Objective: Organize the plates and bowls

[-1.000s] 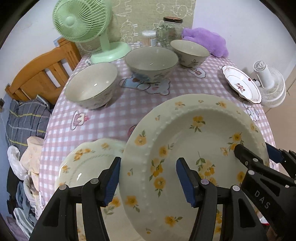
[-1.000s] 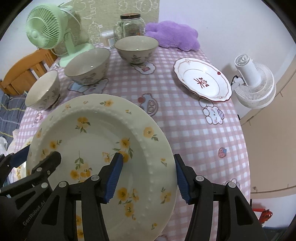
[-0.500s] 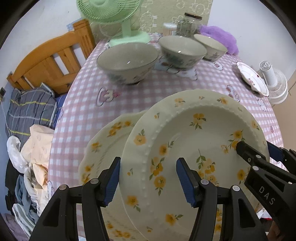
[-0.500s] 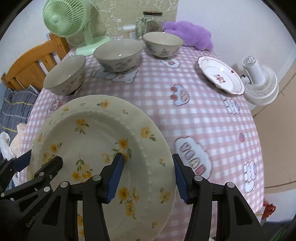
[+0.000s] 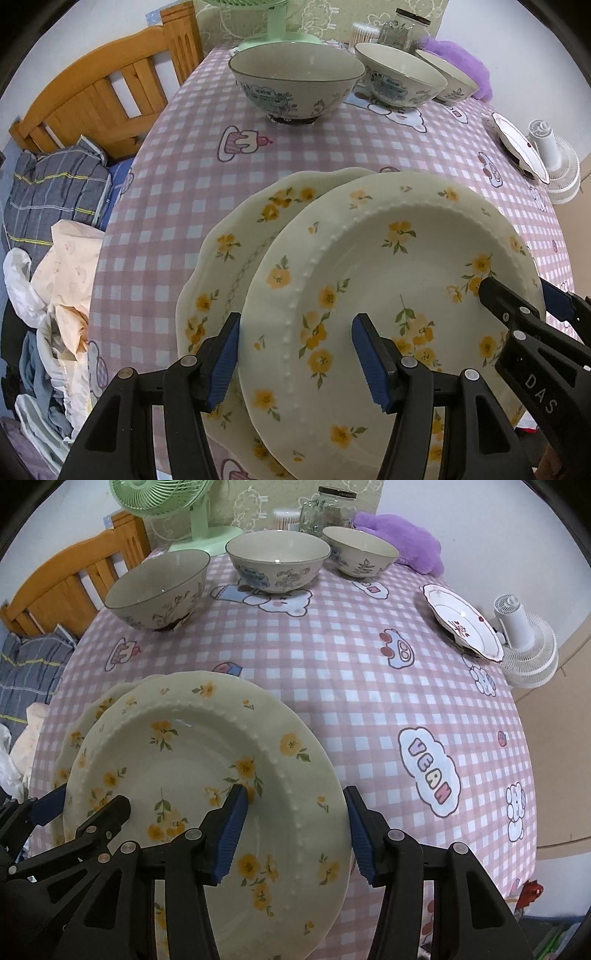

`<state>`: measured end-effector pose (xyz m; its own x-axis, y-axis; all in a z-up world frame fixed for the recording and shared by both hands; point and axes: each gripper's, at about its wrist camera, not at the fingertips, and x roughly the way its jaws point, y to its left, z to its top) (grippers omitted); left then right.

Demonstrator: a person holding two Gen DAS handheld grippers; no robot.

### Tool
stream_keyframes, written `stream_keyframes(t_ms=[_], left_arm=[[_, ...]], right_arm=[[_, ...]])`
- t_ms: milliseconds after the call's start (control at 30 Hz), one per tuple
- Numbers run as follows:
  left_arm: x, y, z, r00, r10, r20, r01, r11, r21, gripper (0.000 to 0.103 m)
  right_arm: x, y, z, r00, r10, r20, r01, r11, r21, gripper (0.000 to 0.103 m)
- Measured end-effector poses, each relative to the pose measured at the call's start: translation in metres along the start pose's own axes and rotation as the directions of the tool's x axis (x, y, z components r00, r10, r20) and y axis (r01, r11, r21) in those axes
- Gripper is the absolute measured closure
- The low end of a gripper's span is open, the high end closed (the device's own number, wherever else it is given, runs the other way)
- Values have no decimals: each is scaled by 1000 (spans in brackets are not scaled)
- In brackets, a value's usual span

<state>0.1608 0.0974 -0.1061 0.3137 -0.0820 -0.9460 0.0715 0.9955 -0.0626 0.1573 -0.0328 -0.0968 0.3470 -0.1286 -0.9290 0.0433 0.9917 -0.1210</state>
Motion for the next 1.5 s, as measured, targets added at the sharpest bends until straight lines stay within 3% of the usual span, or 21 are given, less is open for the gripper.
stream_keyframes(t_ms=[267,567,733,1000,1100,1233,1333,1500], left_arm=[[5,0,1,1000,10,22,-10,1000,5,41],[4,-3,0,997,57,50,-59,998,21,41],[0,-1,-4,995,74,68,-78,995,61,38],[-24,-8,-1,986,41,164,-64,989,137,26],[-22,-5,0,988,30,149,-51,989,141,26],[-19,2,-1,990,41,134,-59,989,133,26],[-20,9,-3,992,28,123,-42,992,118,26],[-25,8,-3,992,-23,123,6,991,132,26]], right_arm=[[4,5,1,999,-40,0,40,999,-9,47],[8,4,-2,1000,-13,-16,13,1000,4,48],[-1,3,-4,1000,-5,5,5,1000,-25,66],[-10,3,-6,1000,-10,16,10,1000,-13,74],[-12,11,-6,1000,16,22,-16,999,-42,92],[-7,38,-9,999,51,-5,-51,992,-112,93],[-4,37,-8,998,65,-17,-66,994,-83,93],[-17,24,-4,999,19,39,-18,999,-30,91]])
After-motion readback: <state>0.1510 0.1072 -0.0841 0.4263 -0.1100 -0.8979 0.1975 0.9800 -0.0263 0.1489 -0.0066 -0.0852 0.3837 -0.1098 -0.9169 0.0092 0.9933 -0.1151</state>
